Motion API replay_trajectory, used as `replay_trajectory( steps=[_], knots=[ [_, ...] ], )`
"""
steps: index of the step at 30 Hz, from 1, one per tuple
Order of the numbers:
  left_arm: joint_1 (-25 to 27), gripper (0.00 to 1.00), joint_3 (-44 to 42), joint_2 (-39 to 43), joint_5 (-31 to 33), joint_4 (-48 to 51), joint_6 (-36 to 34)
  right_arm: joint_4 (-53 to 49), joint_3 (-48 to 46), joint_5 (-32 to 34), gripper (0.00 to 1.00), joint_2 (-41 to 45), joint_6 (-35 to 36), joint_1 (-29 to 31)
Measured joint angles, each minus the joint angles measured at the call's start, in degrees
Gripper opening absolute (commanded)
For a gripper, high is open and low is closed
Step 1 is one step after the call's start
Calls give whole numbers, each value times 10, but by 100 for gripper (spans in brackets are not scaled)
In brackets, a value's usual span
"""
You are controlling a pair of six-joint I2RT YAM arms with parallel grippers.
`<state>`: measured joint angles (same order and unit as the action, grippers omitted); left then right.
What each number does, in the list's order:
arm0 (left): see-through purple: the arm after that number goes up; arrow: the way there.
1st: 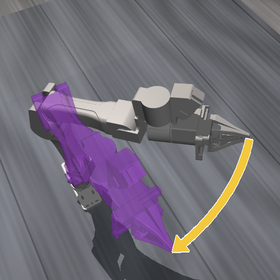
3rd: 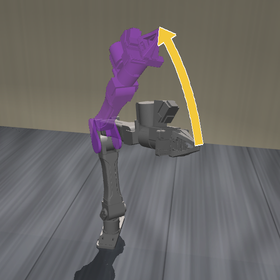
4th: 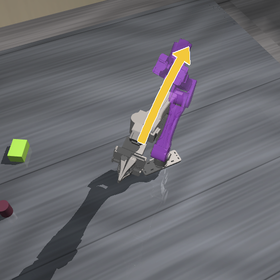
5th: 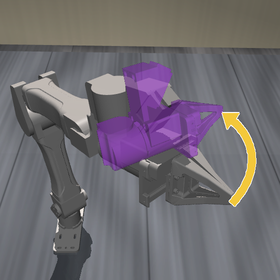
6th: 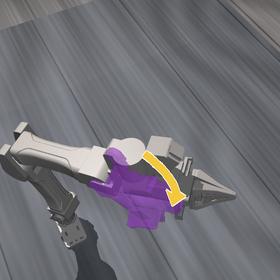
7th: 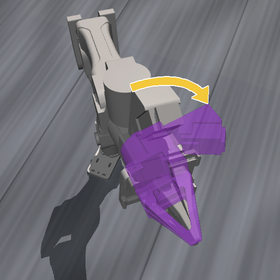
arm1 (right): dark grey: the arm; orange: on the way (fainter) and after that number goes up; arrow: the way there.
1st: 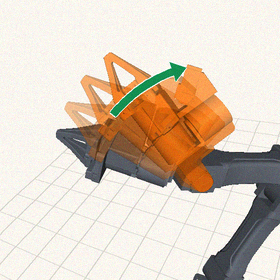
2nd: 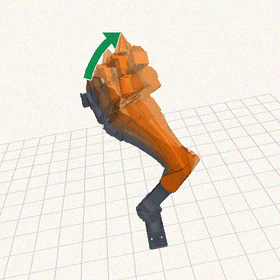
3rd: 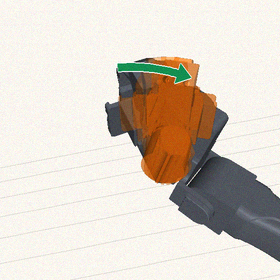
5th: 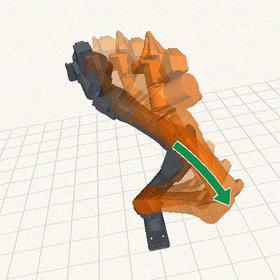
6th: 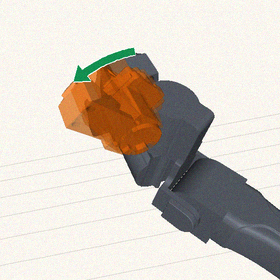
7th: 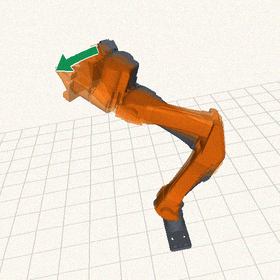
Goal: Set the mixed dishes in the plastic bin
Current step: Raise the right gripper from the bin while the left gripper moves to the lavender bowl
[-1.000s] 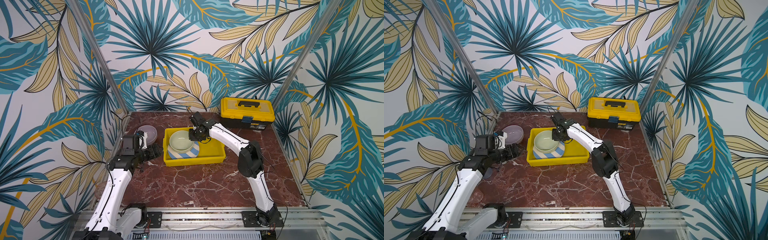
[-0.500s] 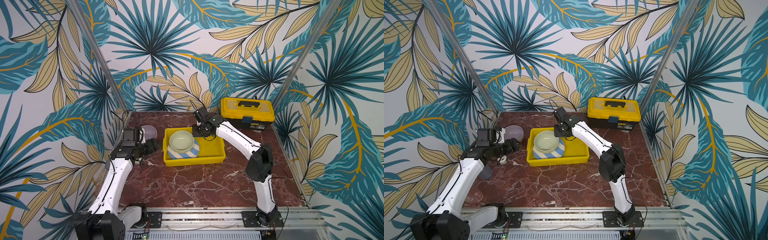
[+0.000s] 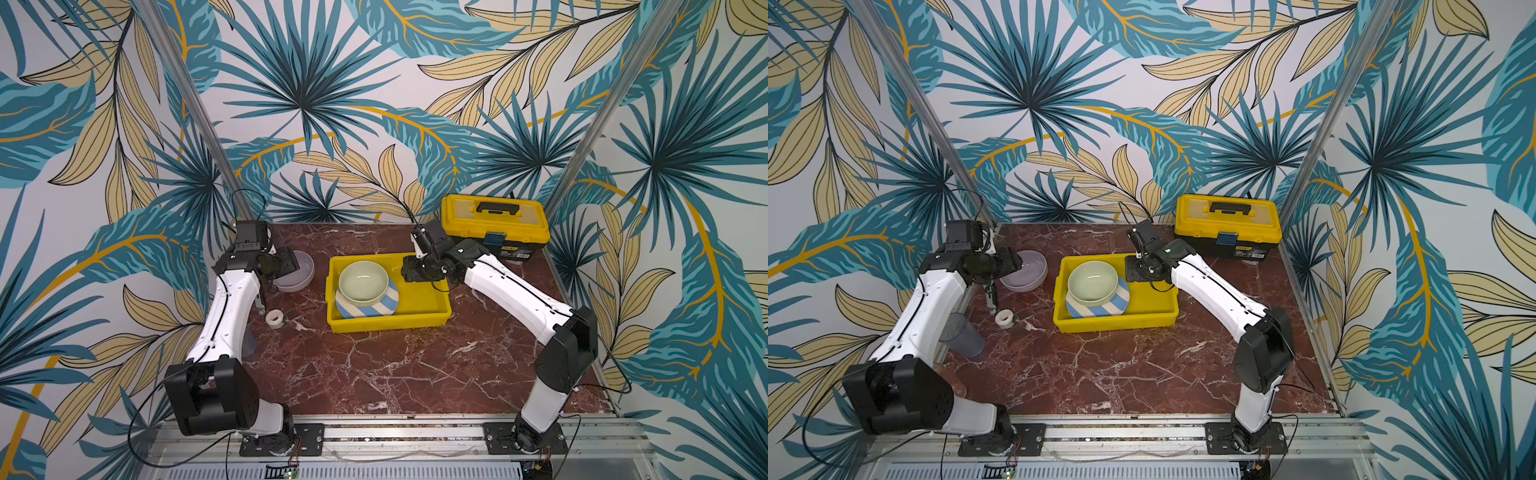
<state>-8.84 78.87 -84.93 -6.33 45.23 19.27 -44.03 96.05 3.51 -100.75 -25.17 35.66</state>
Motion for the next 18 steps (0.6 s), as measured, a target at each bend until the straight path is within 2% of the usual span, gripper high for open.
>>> replay_trajectory(
  steps=[4, 9, 18],
  knots=[
    [-19, 68, 39, -57, 15, 13, -12, 23, -53, -11, 66, 50, 13, -5],
    [-35, 66, 76, -118, 25, 24, -24, 58, -120, -36, 67, 102, 23, -9],
    [-52, 59, 170, -247, 49, 50, -42, 97, -186, -65, 67, 143, 23, -10]
  ],
)
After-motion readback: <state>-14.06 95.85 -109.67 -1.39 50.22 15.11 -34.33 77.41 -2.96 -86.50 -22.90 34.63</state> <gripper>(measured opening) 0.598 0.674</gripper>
